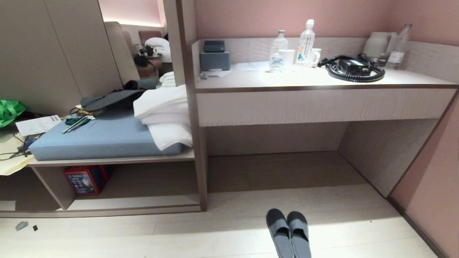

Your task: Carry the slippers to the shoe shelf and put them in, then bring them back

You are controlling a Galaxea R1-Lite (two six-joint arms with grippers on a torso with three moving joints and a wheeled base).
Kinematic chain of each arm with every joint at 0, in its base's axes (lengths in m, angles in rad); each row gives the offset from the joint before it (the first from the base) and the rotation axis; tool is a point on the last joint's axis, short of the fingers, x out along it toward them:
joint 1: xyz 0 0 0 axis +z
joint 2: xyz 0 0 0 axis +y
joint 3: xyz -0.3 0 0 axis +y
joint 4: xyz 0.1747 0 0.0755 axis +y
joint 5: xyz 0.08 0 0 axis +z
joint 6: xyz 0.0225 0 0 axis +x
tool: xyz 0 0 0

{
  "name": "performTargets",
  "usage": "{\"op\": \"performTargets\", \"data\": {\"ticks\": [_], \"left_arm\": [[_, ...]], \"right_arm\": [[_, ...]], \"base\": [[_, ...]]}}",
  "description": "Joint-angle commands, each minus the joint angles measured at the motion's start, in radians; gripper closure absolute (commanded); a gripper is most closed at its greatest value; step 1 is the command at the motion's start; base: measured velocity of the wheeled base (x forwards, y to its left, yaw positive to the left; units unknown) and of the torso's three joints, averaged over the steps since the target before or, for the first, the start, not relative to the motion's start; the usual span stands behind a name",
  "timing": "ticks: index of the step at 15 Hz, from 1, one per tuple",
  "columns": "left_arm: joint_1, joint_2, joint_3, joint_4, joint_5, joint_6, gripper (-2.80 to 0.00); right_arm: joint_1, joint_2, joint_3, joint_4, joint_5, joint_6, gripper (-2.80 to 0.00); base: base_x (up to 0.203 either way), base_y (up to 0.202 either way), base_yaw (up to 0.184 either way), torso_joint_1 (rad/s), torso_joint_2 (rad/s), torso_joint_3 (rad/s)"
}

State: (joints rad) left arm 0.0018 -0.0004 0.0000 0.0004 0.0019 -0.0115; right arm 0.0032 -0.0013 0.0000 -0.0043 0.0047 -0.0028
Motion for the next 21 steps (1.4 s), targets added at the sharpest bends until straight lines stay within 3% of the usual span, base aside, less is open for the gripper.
{"op": "performTargets", "data": {"ticks": [1, 21], "left_arm": [[0.0, 0.0, 0.0, 0.001, 0.001, -0.001, 0.0], [0.0, 0.0, 0.0, 0.0, 0.001, -0.001, 0.0]], "right_arm": [[0.0, 0.0, 0.0, 0.0, 0.0, 0.0, 0.0], [0.0, 0.0, 0.0, 0.0, 0.0, 0.0, 0.0]], "base": [[0.0, 0.19, -0.002, -0.006, 0.0, 0.007], [0.0, 0.196, -0.002, 0.002, 0.0, 0.003]]}}
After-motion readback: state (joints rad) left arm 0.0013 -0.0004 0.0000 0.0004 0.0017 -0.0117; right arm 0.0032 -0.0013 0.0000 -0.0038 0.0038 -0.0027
